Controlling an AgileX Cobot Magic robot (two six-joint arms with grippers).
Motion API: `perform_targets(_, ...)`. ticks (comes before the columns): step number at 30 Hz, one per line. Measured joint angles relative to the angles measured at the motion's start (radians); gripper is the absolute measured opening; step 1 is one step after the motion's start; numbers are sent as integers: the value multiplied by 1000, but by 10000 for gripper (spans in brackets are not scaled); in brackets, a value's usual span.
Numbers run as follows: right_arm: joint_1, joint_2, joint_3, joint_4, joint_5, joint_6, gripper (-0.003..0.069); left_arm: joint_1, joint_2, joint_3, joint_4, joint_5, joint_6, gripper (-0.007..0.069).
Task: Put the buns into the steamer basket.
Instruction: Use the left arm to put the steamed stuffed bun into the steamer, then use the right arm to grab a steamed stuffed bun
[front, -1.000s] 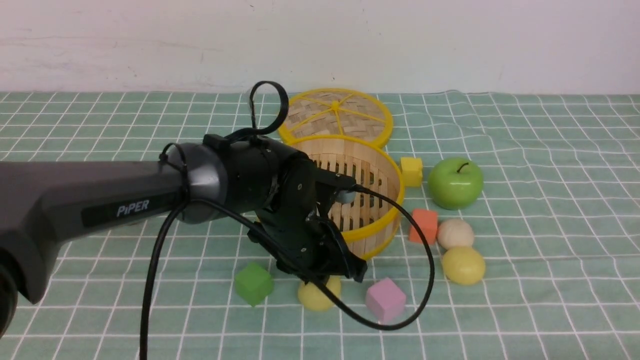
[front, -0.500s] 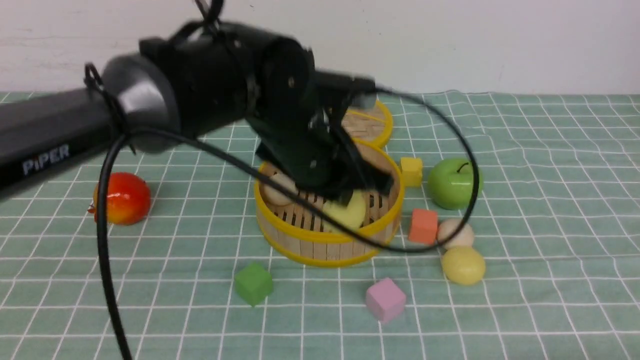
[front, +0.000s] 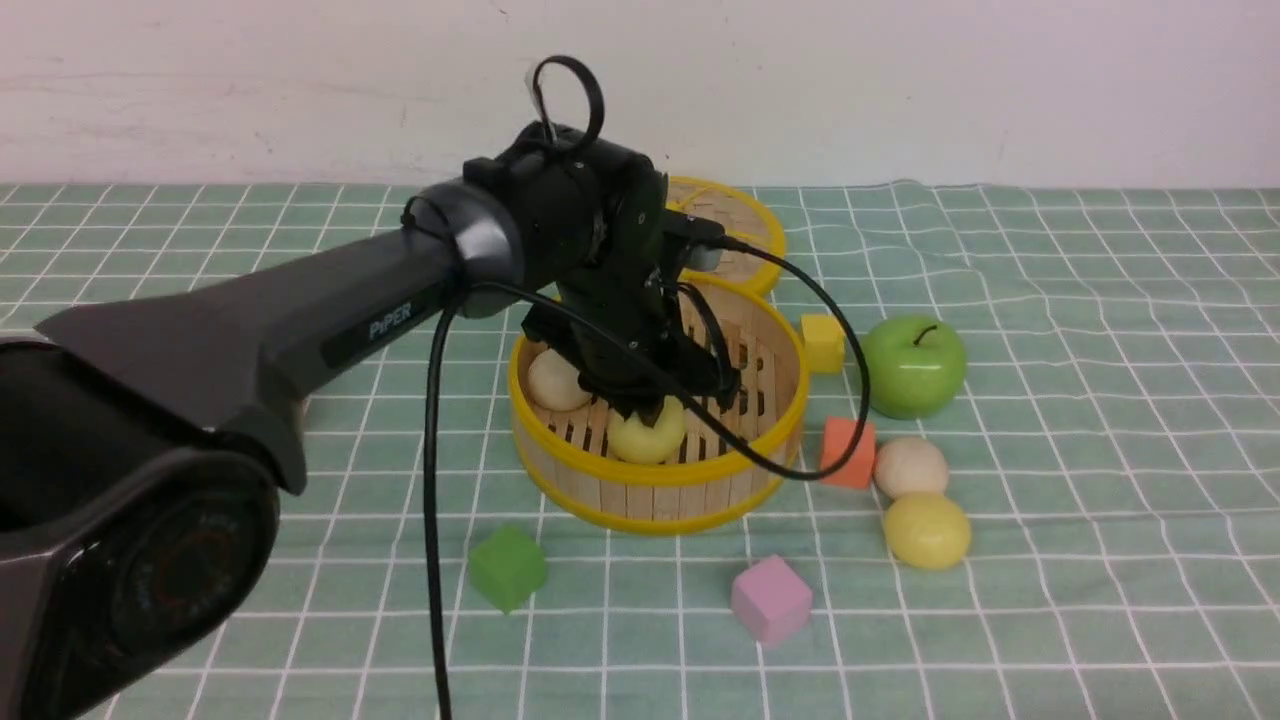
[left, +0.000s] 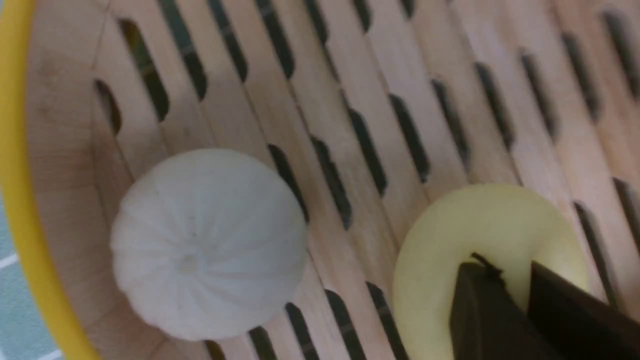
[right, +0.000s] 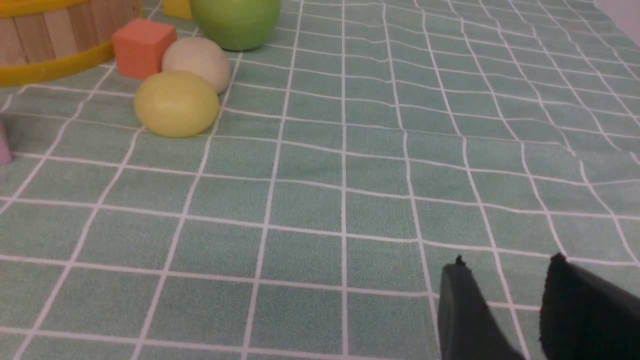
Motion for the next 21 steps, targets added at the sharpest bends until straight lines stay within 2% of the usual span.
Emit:
perform_targets(4, 0, 0, 0, 0, 0, 0, 240, 0, 0, -56, 5, 57, -20, 266)
perform_targets(6, 0, 0, 0, 0, 0, 0, 240, 0, 0, -86, 7, 90, -27, 305)
perform_targets(7, 0, 0, 0, 0, 0, 0, 240, 0, -10, -131, 7, 145, -28, 360)
perform_targets(9, 0, 0, 0, 0, 0, 0, 240, 0, -35, -184, 2, 221, -28, 409)
perform_targets(12, 0, 0, 0, 0, 0, 0, 240, 0, -118, -233, -22, 268, -27, 423)
perform_targets(14, 0, 0, 0, 0, 0, 0, 240, 0, -182, -231, -37, 276, -27, 407)
perform_targets(17, 0, 0, 0, 0, 0, 0, 240, 0, -367, -158, -109, 279, -26, 282)
perform_targets(21, 0, 0, 0, 0, 0, 0, 240, 0, -629, 69, -145, 280, 4, 84)
